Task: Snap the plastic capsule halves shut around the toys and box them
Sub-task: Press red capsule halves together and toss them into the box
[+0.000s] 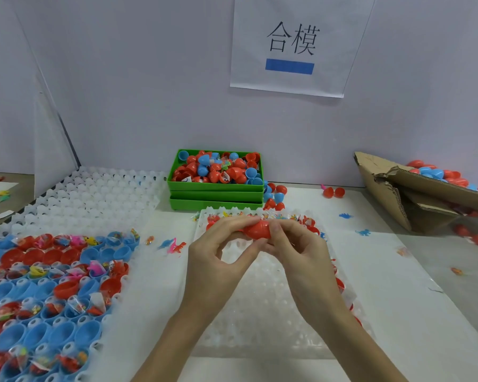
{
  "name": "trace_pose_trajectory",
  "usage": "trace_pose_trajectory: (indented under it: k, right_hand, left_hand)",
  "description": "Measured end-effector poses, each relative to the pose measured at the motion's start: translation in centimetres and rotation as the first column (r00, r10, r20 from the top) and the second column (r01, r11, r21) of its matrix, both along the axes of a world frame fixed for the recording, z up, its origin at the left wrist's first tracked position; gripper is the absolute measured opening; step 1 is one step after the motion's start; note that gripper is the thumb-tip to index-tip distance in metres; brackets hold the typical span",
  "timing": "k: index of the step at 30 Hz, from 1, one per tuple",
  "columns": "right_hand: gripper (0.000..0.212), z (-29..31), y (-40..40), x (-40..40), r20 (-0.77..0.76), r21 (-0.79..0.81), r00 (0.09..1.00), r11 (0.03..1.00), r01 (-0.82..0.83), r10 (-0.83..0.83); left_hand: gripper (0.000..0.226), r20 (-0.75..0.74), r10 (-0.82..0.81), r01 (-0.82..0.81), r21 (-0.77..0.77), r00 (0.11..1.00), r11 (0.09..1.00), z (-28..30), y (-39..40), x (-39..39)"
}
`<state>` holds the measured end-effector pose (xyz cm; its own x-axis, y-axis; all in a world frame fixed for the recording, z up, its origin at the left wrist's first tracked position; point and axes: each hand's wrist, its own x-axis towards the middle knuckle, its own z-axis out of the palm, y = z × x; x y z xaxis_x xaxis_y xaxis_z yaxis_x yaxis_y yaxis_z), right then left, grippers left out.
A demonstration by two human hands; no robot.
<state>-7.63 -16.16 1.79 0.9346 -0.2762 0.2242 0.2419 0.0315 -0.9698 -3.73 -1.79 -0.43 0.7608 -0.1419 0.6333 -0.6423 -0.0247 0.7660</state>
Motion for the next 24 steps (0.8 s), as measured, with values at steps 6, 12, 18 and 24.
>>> trace_pose_trajectory:
  k: [6, 12, 18, 24]
  right_hand:
    - [0.034, 0.25, 0.48, -0.24, -0.101, 0.304, 0.986, 0.948, -0.094, 0.13]
    - [0.043, 0.8, 0.16, -0.19, -0.171, 0.422, 0.961, 0.898, -0.128, 0.218]
    - [0.044, 0.71, 0.22, -0.27, -0.209, 0.516, 0.936, 0.845, -0.141, 0.283]
    - [0.046, 0.51, 0.07, -0.34, -0.161, 0.679, 0.87, 0.692, -0.246, 0.467]
  left_hand:
    - [0.047, 0.096, 0.162, -0.171, 0.105, 0.982, 0.98, 0.33, -0.01, -0.49]
    - [0.05, 0.07, 0.177, -0.186, 0.163, 0.982, 0.969, 0.53, 0.28, -0.32]
    - [0.05, 0.094, 0.124, -0.142, 0.227, 0.988, 0.963, 0.09, -0.3, -0.37]
    - [0.05, 0.075, 0.151, -0.165, 0.224, 0.986, 0.961, -0.05, -0.11, -0.24]
